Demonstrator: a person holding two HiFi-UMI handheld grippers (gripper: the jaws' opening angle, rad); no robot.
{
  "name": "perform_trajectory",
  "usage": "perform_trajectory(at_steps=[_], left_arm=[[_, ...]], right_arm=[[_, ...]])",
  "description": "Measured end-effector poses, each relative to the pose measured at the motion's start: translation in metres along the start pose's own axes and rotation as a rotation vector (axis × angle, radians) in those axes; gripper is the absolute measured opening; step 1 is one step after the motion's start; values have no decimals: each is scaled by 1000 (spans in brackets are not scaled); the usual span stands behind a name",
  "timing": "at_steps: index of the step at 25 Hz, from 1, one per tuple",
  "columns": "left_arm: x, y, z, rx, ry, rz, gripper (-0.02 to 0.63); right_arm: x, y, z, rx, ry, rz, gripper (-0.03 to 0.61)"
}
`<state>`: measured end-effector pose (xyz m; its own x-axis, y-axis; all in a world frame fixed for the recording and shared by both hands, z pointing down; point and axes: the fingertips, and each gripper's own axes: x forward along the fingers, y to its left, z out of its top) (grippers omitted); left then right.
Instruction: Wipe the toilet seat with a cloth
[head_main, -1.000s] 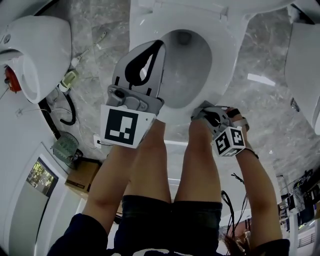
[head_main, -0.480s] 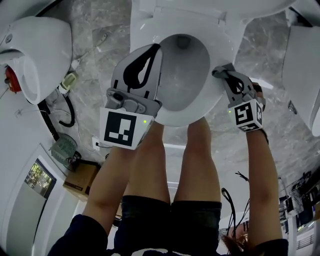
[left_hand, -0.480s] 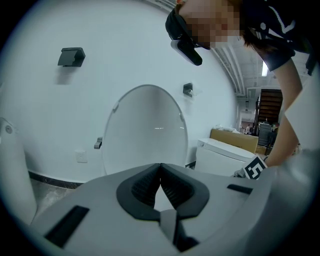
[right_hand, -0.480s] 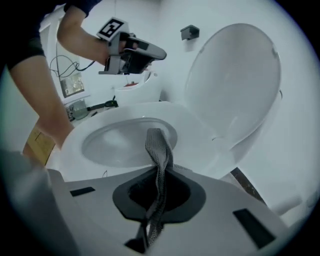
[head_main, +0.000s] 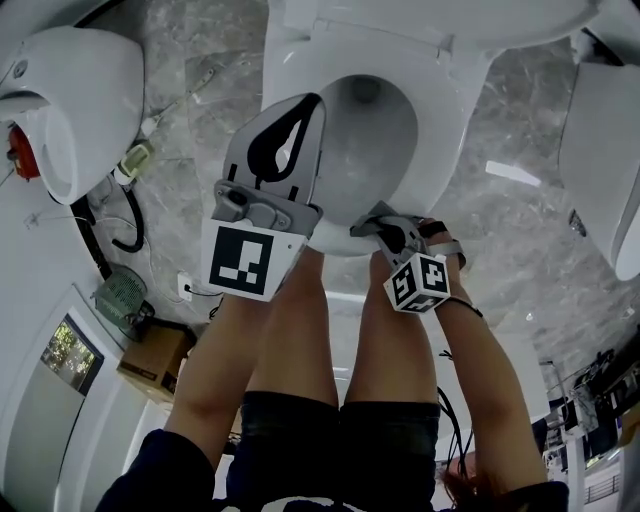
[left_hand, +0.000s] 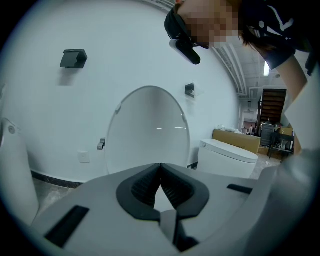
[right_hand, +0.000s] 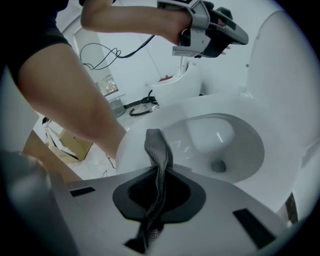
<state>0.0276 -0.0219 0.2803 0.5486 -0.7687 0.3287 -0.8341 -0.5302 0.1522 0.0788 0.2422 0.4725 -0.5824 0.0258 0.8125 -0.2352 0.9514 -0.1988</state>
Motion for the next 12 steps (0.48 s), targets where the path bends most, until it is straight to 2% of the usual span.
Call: perform_trajectory(at_steps=[2,6,9,12], left_arm=[[-2,2,0,1,1,6,20],[-5,6,2,-1,-3,20,20],[-6,7,1,-2,-5,25,20],[-6,4,-1,-7,-4,22,20]], right_arm=[[-1,-12,-4,-50,37,-12,26],[-16,-96,-18,-51,87,-151,26],[-29,-136,-18,-80,97,-217,26],[-41,-153,-20,-30,98,-293,26]])
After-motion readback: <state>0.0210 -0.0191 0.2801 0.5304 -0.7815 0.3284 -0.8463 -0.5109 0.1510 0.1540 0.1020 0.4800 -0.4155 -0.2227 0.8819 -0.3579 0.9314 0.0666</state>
